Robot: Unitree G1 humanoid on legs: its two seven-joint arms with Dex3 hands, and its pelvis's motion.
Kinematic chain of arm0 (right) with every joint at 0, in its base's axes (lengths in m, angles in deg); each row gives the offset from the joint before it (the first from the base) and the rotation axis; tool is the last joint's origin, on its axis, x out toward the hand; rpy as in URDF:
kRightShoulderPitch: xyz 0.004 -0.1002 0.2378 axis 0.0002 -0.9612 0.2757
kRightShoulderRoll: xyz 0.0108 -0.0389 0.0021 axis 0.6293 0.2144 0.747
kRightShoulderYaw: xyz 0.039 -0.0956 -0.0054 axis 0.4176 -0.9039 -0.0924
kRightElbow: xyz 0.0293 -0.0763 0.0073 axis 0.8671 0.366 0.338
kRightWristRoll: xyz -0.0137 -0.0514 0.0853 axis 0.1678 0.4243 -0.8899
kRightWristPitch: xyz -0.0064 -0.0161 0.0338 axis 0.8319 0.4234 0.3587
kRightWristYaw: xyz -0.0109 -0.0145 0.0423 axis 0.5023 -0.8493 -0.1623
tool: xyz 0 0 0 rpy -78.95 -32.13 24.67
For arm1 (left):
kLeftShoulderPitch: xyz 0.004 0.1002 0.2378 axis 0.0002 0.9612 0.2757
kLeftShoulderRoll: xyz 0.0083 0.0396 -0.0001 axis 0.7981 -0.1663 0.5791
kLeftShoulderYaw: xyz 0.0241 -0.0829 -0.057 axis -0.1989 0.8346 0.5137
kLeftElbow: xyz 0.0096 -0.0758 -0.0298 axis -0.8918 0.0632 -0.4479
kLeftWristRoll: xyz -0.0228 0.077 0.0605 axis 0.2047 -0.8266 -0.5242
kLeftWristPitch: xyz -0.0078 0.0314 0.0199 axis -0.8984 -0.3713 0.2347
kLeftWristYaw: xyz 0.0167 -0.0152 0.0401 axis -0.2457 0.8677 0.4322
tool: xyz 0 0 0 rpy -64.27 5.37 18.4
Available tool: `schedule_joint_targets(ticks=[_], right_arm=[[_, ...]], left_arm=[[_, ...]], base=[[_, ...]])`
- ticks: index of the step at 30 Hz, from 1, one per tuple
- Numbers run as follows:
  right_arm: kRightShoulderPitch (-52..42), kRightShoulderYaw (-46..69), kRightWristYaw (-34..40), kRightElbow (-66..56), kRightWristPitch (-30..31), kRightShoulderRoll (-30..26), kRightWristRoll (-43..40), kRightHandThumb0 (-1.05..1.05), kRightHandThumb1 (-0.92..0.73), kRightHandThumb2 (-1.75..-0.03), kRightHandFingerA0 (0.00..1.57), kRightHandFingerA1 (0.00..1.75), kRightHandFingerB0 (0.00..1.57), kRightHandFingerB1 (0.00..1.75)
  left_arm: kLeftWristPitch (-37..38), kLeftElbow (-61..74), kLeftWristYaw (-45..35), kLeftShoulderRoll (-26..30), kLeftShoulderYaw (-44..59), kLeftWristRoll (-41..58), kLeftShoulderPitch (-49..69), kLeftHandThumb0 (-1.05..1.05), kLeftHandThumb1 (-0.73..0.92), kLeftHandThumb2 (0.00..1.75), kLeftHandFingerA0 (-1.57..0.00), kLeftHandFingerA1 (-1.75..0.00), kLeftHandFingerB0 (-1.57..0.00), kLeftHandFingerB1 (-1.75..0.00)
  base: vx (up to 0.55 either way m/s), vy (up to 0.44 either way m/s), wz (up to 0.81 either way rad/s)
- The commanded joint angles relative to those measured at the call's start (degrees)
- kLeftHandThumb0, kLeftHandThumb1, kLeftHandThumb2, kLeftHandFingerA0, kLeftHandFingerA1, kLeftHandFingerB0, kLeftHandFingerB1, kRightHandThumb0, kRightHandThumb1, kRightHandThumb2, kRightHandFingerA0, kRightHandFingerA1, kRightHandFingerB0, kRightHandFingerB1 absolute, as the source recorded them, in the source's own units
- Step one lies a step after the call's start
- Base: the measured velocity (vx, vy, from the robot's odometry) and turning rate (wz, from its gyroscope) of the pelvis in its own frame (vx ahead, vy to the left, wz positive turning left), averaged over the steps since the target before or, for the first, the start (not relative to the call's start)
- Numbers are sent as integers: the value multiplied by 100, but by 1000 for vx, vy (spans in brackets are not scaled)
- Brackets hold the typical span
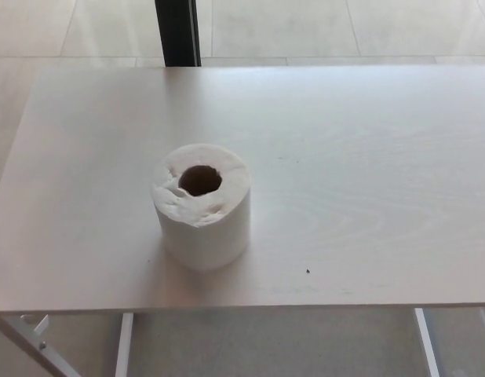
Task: A toilet paper roll is kept in the middle of the desk infront of the robot. The robot places its left hand on the top of the toilet paper roll to hold it still and uses its right hand to tear off a piece of toilet paper from it and hands the paper to a person
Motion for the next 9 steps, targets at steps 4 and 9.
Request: schedule_joint_targets(ticks=[4, 9], right_arm=[[-46, -223, -15, 92, -301, -174, -233, -52, -75, -63, 16, 43, 22, 33], [-45, -286, 30, 87, -389, -176, -271, -50, -75, -62, 23, 49, 29, 36]], left_arm=[[156, -184, -27, 155, -101, 115, -69, -52, 65, 59, -75, -69, -67, -57], [54, 4, -59, 121, -39, 288, 12, -51, 63, 58, -76, -69, -69, -58]], base=[[0, 0, 0], [0, 0, 0]])
